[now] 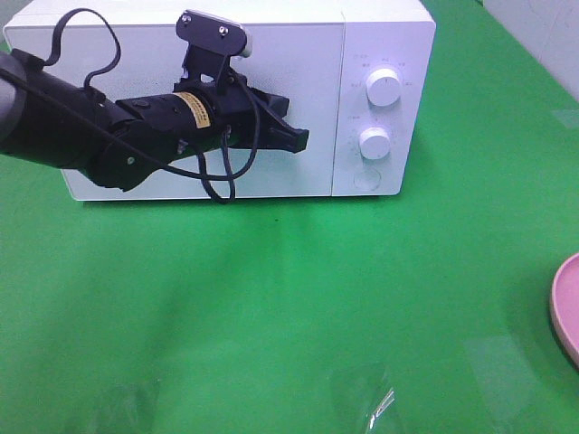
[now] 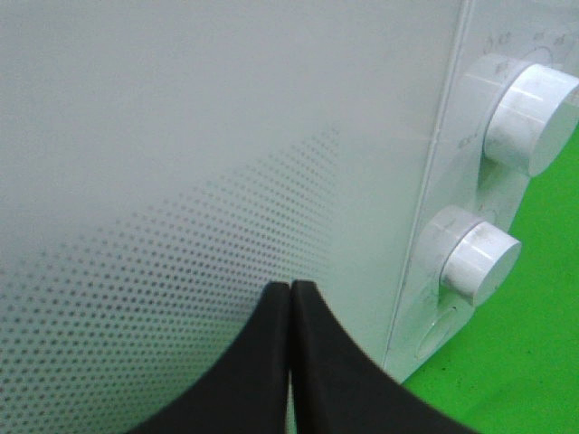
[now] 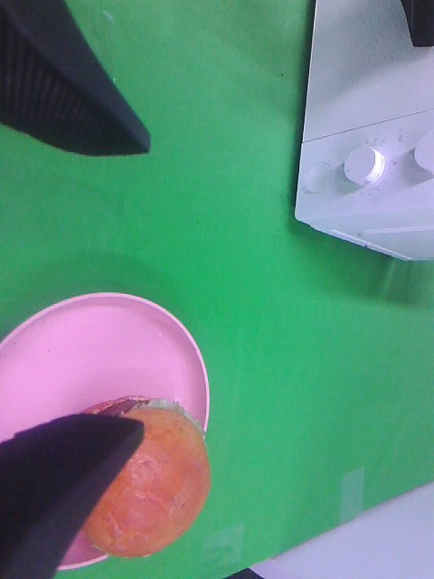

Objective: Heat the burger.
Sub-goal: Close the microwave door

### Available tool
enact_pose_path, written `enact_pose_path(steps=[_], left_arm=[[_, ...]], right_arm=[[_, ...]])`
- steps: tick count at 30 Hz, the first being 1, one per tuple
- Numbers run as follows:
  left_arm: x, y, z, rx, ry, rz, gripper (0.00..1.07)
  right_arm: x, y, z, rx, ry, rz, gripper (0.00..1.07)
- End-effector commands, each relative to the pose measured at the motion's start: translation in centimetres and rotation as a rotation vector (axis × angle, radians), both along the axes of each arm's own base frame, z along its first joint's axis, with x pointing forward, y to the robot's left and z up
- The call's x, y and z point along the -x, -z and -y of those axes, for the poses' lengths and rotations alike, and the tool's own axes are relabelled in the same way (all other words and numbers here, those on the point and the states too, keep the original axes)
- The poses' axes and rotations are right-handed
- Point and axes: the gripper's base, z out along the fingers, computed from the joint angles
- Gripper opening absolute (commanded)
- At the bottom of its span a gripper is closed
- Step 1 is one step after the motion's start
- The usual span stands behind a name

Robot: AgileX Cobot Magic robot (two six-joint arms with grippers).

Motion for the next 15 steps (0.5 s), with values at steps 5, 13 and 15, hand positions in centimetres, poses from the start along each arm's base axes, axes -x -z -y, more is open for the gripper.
enact_pose_path(steps=[5,13,15], left_arm=[[0.4,-1.2,0.0,0.053,-0.062,-0.052,0.00],[4.5,-2.0,1.3,-0.104,0.002,-0.236,0.65],[4.8,-2.1,1.3,-0.116,0.003,-0.255,0.79]], right_arm=[[0.3,0.0,0.0,-0.012,0.004,0.032,0.76],[0.3,0.0,0.0,-0.012,0.004,0.032,0.76],[0.3,0.0,0.0,-0.012,0.004,0.032,0.76]])
